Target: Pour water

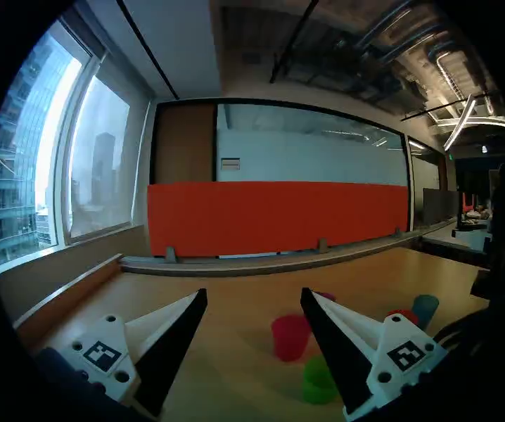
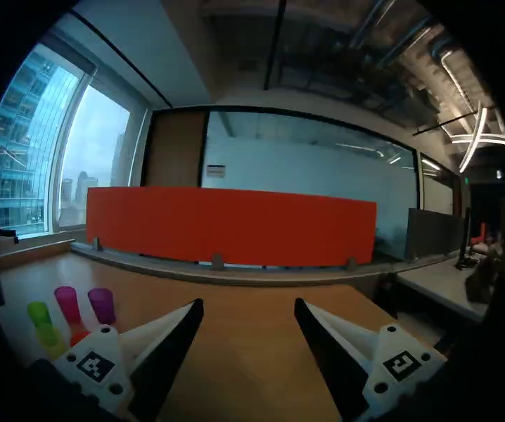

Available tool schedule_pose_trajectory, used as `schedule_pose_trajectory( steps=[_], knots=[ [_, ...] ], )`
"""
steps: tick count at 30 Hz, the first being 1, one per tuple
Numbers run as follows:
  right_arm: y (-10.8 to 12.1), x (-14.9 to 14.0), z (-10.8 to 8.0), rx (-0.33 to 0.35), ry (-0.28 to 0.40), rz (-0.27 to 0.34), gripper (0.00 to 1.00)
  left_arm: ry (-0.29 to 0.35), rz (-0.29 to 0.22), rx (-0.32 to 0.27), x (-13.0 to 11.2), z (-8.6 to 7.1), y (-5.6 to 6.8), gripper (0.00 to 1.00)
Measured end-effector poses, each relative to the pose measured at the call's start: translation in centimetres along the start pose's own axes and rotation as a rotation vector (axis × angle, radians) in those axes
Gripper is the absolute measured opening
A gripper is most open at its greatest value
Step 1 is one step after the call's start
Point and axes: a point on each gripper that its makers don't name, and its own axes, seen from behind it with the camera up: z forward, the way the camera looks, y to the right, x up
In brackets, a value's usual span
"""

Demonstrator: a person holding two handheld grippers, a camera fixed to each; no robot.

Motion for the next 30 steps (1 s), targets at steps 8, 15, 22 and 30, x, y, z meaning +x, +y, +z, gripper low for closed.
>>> schedule_pose_trajectory(
  steps=[8, 15, 22, 30],
  knots=[
    [1.2, 0.6, -0.3, -0.044, 0.031, 0.012, 1.0, 0.032, 0.023, 0.062, 0.8, -0.1, -0.8, 0.99],
    [2.0, 1.4, -1.1, -0.065, 0.049, 0.021, 1.0, 0.064, 0.051, 0.104, 1.5, -0.3, -1.3, 0.99],
    [2.0, 1.8, -1.8, -0.058, 0.05, 0.03, 1.0, 0.082, 0.026, 0.112, 1.1, -0.5, -0.7, 0.99],
    [2.0, 2.2, -2.0, -0.059, 0.066, 0.027, 1.0, 0.083, 0.007, 0.134, -0.3, -0.5, -0.6, 0.99]
  ],
)
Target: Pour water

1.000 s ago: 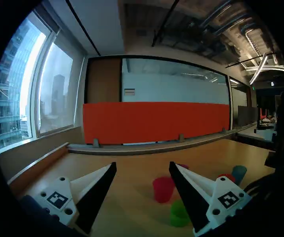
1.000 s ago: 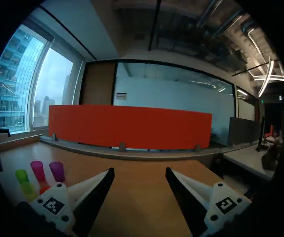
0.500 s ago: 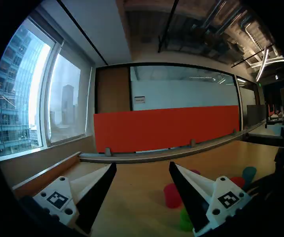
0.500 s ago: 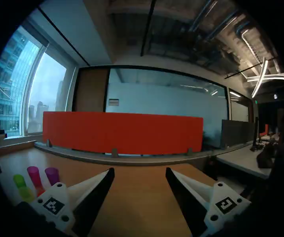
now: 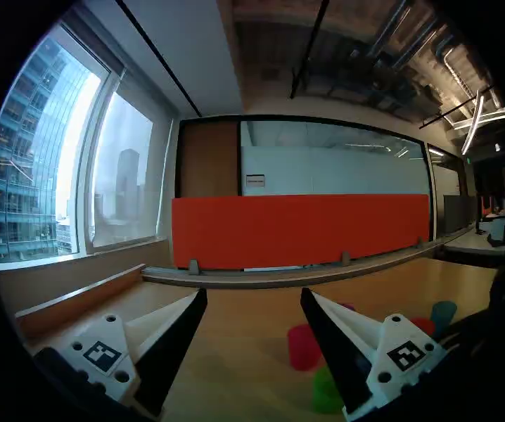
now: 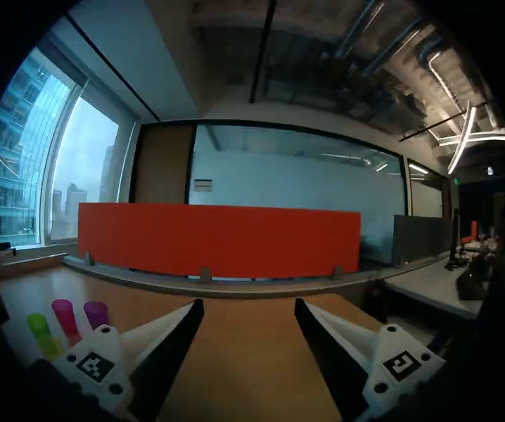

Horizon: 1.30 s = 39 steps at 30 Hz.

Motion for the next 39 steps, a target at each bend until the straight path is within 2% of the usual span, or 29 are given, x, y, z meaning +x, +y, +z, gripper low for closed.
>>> schedule_pose_trajectory(
  steps=[14, 23, 39],
  knots=[
    [0.2, -0.4, -0.1, -0.004, 0.0, 0.036, 1.0, 0.007, -0.003, 0.019, -2.4, -0.1, 0.1, 0.99],
    [0.2, -0.5, -0.5, -0.012, -0.005, 0.042, 1.0, 0.002, -0.017, 0.024, -4.1, 0.1, -0.8, 0.99],
    [-0.9, 0.1, -0.6, -0.008, -0.011, 0.01, 1.0, -0.019, -0.028, 0.033, -7.0, 0.2, -2.0, 0.99]
  ],
)
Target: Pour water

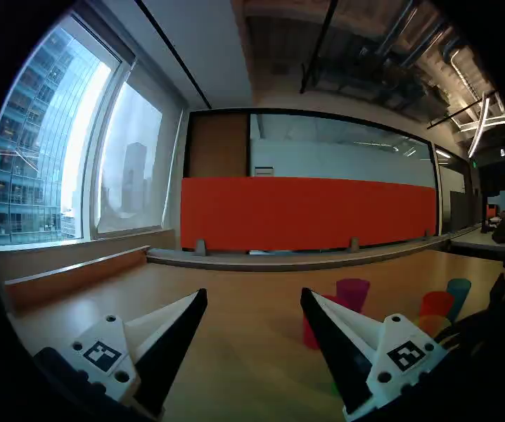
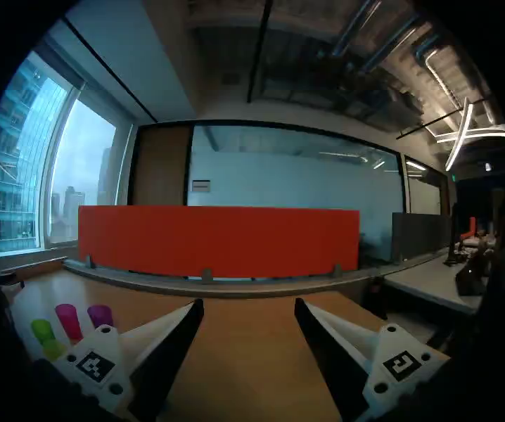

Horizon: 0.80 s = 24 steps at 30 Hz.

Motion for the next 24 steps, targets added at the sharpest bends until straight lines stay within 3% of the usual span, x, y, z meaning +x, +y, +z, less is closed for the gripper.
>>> schedule_pose_trajectory(
  steps=[11, 24],
  knots=[
    [0.1, 0.0, -0.2, -0.005, -0.006, -0.008, 1.0, -0.008, -0.013, -0.004, -0.7, 0.4, 0.0, 0.99],
    [0.1, 0.1, -0.3, -0.002, -0.005, -0.012, 1.0, -0.042, 0.013, -0.005, -1.7, 0.7, 0.3, 0.99]
  ],
)
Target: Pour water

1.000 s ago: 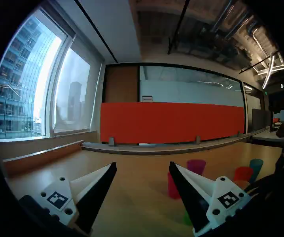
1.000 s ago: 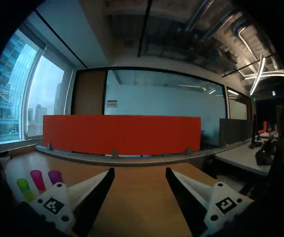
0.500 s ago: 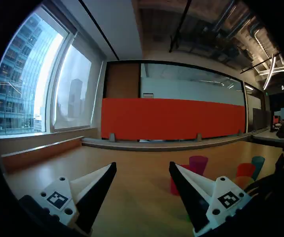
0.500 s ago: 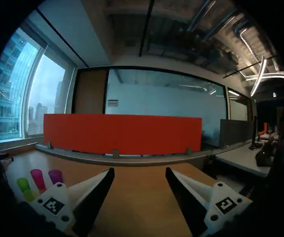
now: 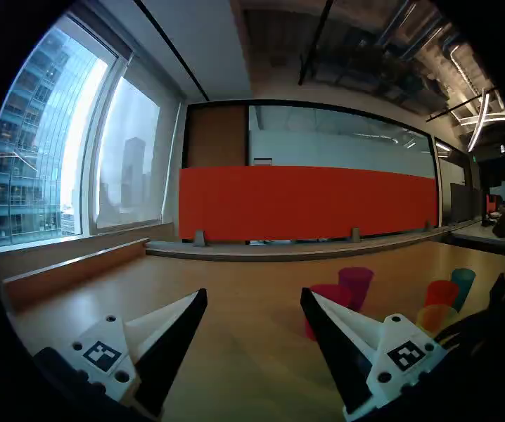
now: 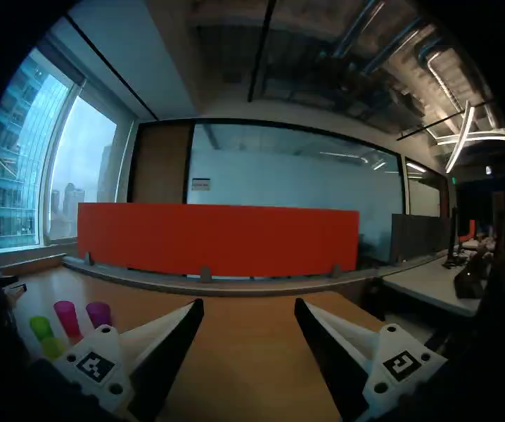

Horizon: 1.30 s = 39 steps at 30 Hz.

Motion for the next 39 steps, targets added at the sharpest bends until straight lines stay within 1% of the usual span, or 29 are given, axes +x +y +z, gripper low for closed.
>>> schedule_pose_trajectory(
  steps=[8, 18, 23, 29, 39],
  knots=[
    [-0.1, -0.3, 0.0, 0.003, 0.0, -0.006, 1.0, -0.005, 0.002, -0.002, -0.2, 0.1, 0.0, 0.99],
    [-0.4, -1.3, -0.1, 0.013, -0.007, -0.01, 1.0, -0.006, 0.007, -0.002, -0.2, 0.1, 0.0, 0.99],
    [-0.4, -1.8, -0.2, 0.014, -0.01, -0.029, 1.0, -0.006, 0.007, -0.003, -0.1, 0.1, 0.0, 0.99],
    [-0.5, -2.1, -0.3, 0.018, 0.011, -0.054, 1.0, -0.006, 0.007, -0.002, -0.1, 0.1, 0.0, 0.99],
    [-1.2, -3.6, 0.6, 0.024, 0.032, -0.07, 1.0, -0.006, 0.007, -0.002, -0.1, 0.1, 0.0, 0.99]
  ],
)
